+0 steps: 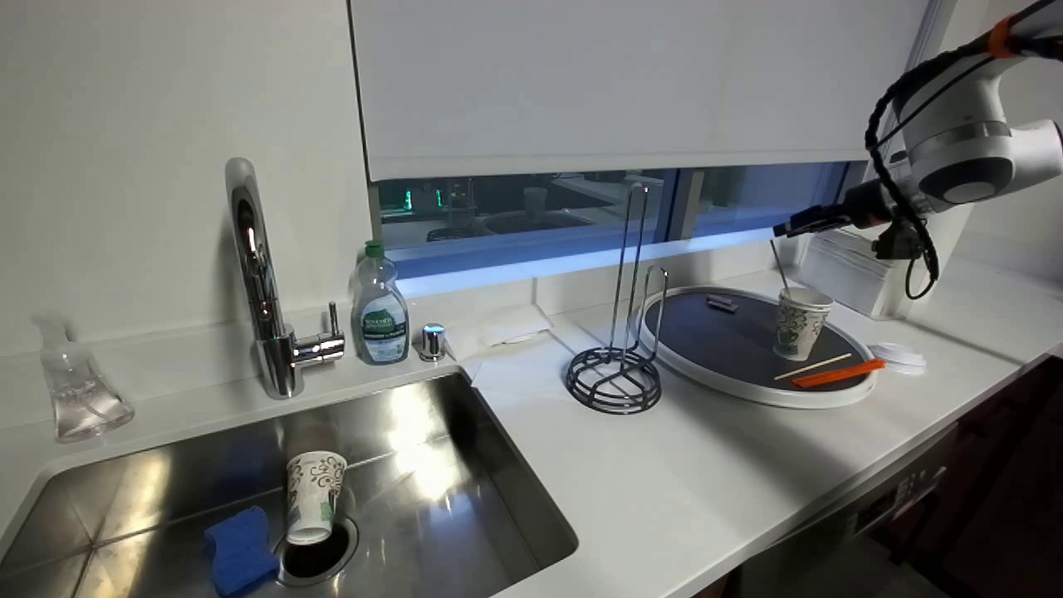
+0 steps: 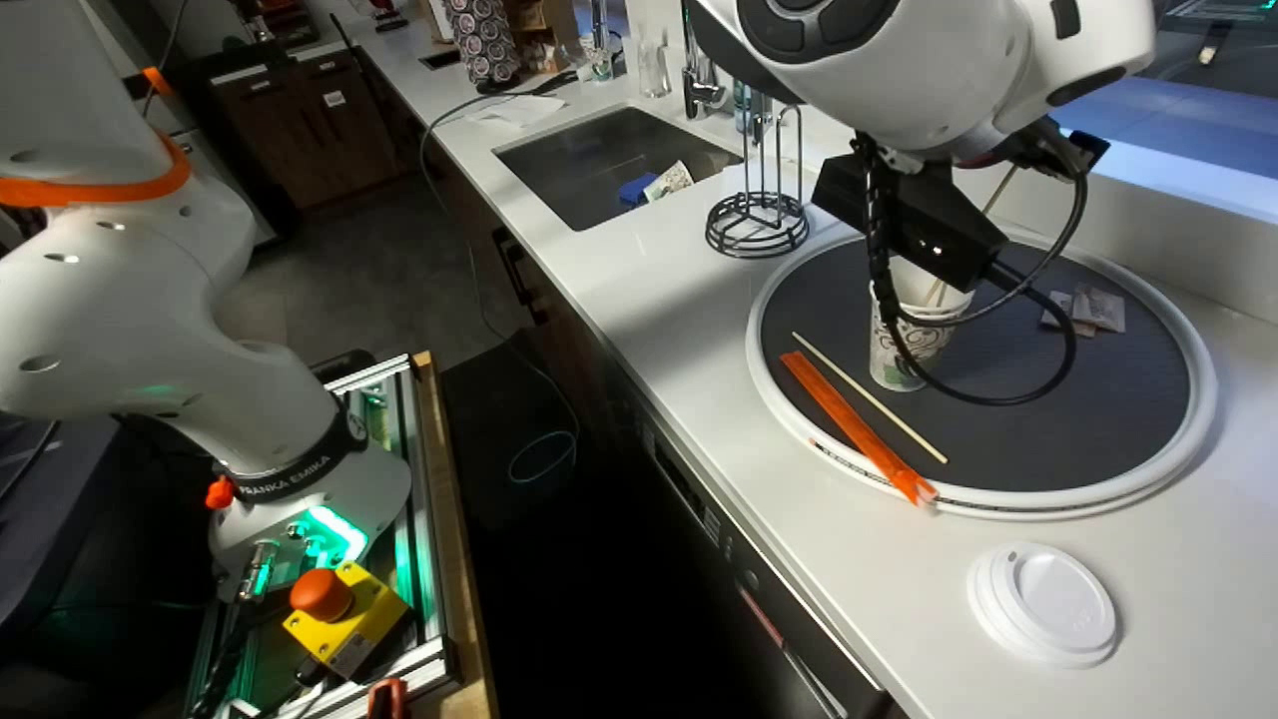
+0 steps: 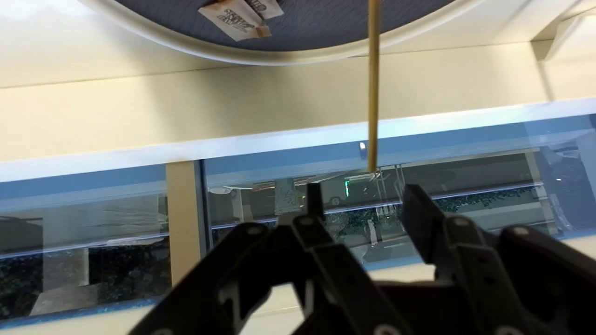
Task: Pick up the stick on the left of the tray and put it in the cup
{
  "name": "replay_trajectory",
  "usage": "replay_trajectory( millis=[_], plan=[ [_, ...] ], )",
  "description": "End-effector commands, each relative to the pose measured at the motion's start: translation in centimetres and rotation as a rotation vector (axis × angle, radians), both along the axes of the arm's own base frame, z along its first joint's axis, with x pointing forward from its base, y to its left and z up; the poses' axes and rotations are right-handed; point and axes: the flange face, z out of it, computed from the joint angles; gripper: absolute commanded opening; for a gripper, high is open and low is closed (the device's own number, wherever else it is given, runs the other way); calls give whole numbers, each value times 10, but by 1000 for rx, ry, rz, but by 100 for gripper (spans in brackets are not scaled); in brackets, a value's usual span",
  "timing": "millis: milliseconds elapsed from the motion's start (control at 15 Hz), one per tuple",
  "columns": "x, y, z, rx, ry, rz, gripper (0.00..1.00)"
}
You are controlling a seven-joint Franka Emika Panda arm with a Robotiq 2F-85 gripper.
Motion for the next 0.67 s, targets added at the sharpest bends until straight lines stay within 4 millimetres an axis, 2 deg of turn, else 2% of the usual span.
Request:
replay_trajectory(
  millis=[0,133,200,600],
  plan=[
    [-5,-1,2,0,-23,-5,81],
    [-8,-2,4,8,-10,-6,96],
    [-10,-3,6,6,3,-12,99],
    [-30,-17,22,-25,128,-41,100]
  ],
)
